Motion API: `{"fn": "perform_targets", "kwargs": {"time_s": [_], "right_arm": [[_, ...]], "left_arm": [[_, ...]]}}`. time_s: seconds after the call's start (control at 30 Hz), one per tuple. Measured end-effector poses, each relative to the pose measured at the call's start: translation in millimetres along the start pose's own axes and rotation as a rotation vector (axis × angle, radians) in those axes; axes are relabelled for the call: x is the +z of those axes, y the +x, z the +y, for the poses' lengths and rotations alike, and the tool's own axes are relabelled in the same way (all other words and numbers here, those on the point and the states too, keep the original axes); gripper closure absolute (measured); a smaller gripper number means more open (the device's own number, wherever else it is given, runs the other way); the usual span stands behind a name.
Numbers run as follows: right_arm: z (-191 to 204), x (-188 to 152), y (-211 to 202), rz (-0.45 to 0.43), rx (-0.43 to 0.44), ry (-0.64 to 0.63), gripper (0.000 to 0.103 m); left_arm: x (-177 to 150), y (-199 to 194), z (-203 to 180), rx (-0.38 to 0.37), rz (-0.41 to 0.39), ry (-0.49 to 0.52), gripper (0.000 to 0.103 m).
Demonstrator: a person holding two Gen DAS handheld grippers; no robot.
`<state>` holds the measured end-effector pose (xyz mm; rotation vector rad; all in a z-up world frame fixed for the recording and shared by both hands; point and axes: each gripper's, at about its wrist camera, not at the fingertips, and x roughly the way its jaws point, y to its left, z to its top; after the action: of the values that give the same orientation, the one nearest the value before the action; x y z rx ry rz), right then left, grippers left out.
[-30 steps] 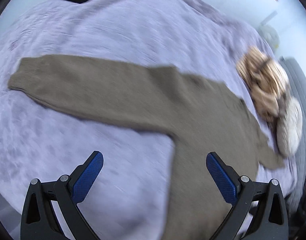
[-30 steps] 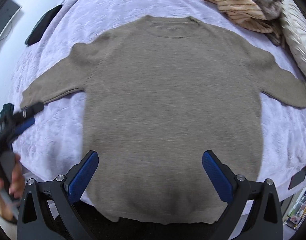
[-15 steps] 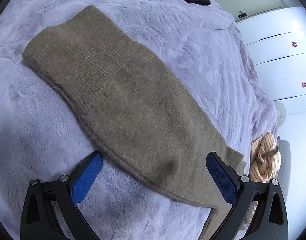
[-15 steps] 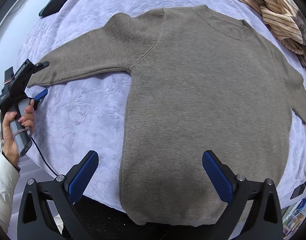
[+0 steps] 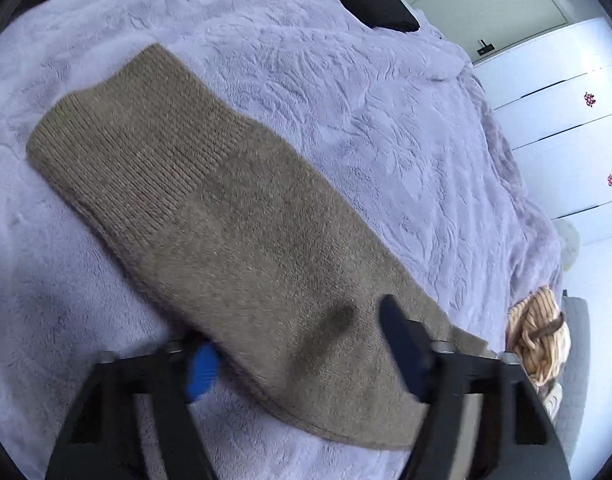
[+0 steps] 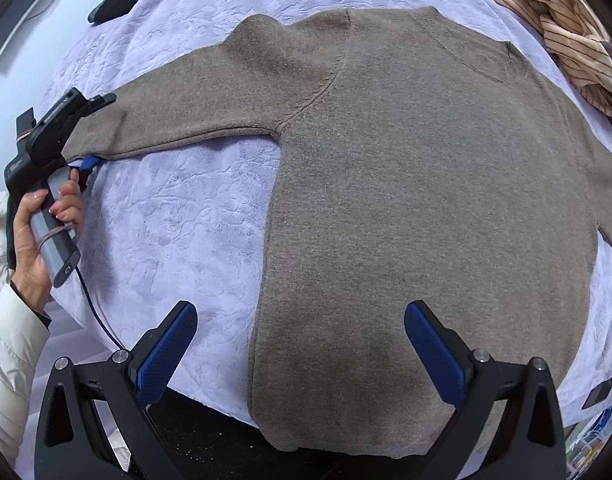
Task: Fold small clothes
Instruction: 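Grasp the sweater sleeve cuff with the left gripper and lift it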
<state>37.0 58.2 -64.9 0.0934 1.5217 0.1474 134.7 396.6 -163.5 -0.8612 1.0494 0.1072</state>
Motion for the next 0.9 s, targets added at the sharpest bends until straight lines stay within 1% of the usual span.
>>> {"fn": "perform_targets", "kwargs": {"time_s": [0.03, 0.07, 0.1, 0.17, 0.2, 0.27, 0.4, 0.47, 0.53, 0.6, 0.7, 0.77, 0.83, 0.87, 0.9], "right_arm": [[-3, 0, 1, 0.003, 0.007, -0.001, 0.0], [-7, 0, 2, 0.008, 0.015, 0.0, 0.0], [-11, 0, 2, 0.012, 0.023, 0.0, 0.0], [-21, 0, 2, 0.017, 0.041, -0.006, 0.0], [-25, 0, 2, 0.016, 0.044, -0.009, 0.0], [-36, -1, -1, 0.006, 0.054, -0.015, 0.0], [-68, -1, -6, -0.007, 0.081, 0.011, 0.0], [-88, 1, -9, -0.015, 0.088, 0.036, 0.0], [-113, 1, -14, -0.031, 0.094, 0.067, 0.0], [-133, 1, -20, -0.05, 0.093, 0.096, 0.0], [-175, -3, -29, -0.079, 0.083, 0.16, 0.0], [-199, -8, -30, -0.087, 0.074, 0.203, 0.0], [-227, -15, -30, -0.09, 0.06, 0.256, 0.0], [-239, -18, -29, -0.089, 0.053, 0.277, 0.0], [-253, -23, -27, -0.085, 0.041, 0.302, 0.0]], "left_arm": [[0, 0, -3, 0.017, -0.005, 0.01, 0.058], [-1, 0, -6, 0.035, -0.01, 0.026, 0.078], [-1, -1, -10, 0.038, -0.018, 0.042, 0.089], [-5, -7, -24, 0.042, -0.051, 0.071, 0.089], [-9, -13, -36, 0.044, -0.075, 0.101, 0.089], [-19, -24, -59, 0.026, -0.108, 0.156, 0.089], [-54, -46, -135, -0.057, -0.14, 0.304, 0.089], [-72, -49, -180, -0.109, -0.13, 0.381, 0.089], [-97, -42, -229, -0.158, -0.088, 0.468, 0.089], [-125, -24, -272, -0.184, -0.019, 0.555, 0.089], [-179, 16, -327, -0.173, 0.088, 0.691, 0.089], [-216, 44, -348, -0.166, 0.14, 0.747, 0.089], [-253, 74, -361, -0.129, 0.193, 0.806, 0.089], [-267, 90, -365, -0.097, 0.224, 0.832, 0.083], [-282, 105, -368, -0.055, 0.258, 0.855, 0.072]]}}
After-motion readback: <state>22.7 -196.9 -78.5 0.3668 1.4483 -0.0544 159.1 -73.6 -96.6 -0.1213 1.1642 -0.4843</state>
